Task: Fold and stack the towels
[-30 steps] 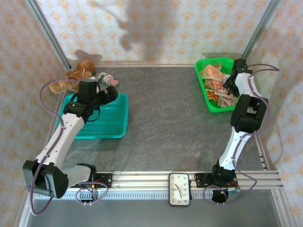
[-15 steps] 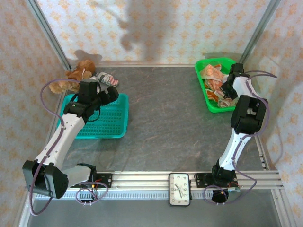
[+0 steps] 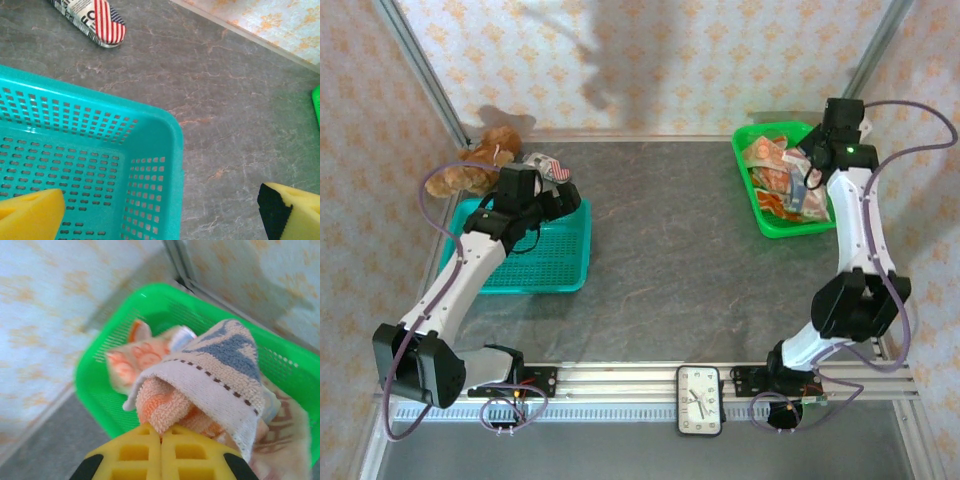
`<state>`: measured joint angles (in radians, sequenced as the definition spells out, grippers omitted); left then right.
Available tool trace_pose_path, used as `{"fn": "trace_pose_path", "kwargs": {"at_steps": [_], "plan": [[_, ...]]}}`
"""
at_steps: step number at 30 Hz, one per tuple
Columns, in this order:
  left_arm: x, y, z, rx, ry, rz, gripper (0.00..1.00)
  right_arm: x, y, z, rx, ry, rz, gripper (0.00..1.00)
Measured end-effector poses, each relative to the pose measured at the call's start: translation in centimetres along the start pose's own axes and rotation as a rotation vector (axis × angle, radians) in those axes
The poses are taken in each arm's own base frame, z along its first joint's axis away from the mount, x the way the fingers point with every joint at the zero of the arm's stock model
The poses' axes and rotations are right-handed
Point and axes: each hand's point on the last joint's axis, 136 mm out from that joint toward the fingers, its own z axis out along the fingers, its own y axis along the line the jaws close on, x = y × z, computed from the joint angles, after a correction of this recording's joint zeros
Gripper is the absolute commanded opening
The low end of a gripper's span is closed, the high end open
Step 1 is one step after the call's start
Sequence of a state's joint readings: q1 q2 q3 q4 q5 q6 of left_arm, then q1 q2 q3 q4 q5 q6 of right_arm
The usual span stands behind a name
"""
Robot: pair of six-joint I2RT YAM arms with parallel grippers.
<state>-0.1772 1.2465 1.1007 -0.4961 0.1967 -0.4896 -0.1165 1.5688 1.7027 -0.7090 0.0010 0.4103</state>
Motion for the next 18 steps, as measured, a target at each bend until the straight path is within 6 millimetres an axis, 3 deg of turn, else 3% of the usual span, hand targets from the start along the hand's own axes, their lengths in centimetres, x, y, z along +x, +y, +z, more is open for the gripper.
{"fn": "trace_pose_path", "kwargs": {"at_steps": [12,18], "plan": [[-0.5,-2.9,-0.5,0.069,-0.010,0.031,1.00,-6.1,9.4,-14.7,-0.447,-0.184,-0.073,0.00],[-1.7,-5.0,-1.6,0.114,-0.044,0.048,1.00,-7.3,13.8,-22.6,-0.691,-0.243,-0.121,0.00]]}}
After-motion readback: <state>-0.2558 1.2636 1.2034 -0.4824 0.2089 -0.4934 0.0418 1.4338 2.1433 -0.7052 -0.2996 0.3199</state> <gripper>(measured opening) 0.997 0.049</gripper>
